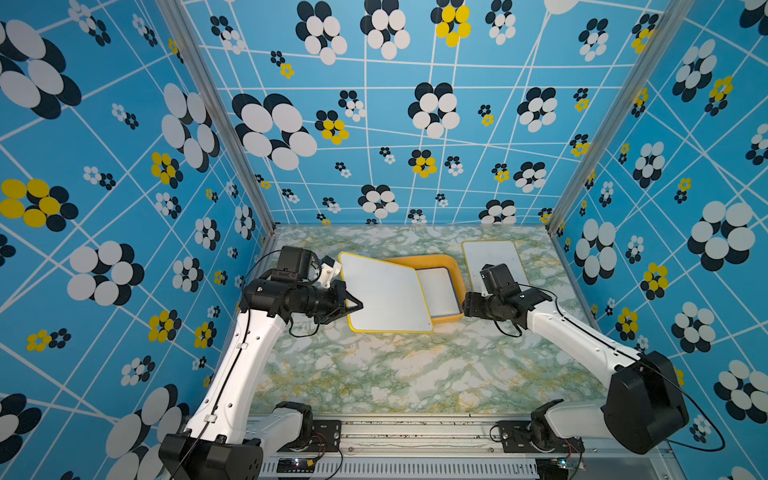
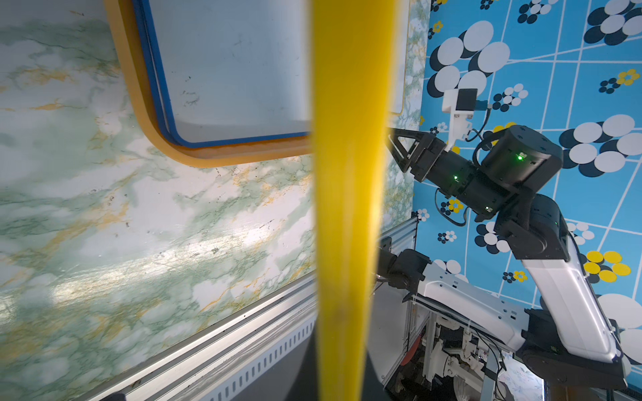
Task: Put the whiteboard into the storage box
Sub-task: Adjust the storage box at the center of the board, then place the whiteboard in the storage box.
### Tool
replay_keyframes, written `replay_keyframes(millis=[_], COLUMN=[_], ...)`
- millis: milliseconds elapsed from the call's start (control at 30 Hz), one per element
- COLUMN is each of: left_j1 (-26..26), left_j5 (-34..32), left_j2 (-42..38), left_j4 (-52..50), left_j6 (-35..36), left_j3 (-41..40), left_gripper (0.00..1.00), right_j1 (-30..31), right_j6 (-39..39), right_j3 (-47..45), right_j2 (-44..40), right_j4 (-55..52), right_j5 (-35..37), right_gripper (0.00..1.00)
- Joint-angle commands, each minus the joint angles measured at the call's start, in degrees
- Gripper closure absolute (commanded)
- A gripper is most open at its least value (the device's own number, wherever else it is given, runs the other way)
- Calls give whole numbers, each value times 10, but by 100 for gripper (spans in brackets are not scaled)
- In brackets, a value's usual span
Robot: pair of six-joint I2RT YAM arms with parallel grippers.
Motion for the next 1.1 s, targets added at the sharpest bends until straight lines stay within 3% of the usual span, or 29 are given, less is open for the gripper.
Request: replay_keyframes(millis=[0,233,533,1067], left_j1=[-7,-19,-39,-79], left_j5=[-10,-10,-14,-24], left_j2=[-2,3,37,152], left_j4=[45,99,136,193], left_j6=[-2,-34,-54,-67], left_j3=[26,15,18,60], left_gripper=[100,100,100,100], right_j1=[4,3,3,3], right_j6=[-15,-24,-29,-57], right_j3=[-24,-69,-73,-85], right_j2=[-35,-91,-103,-140], right_j4=[-26,-23,-3,-11], right_j5=[29,45,39,28], right_gripper=[26,23,22,20])
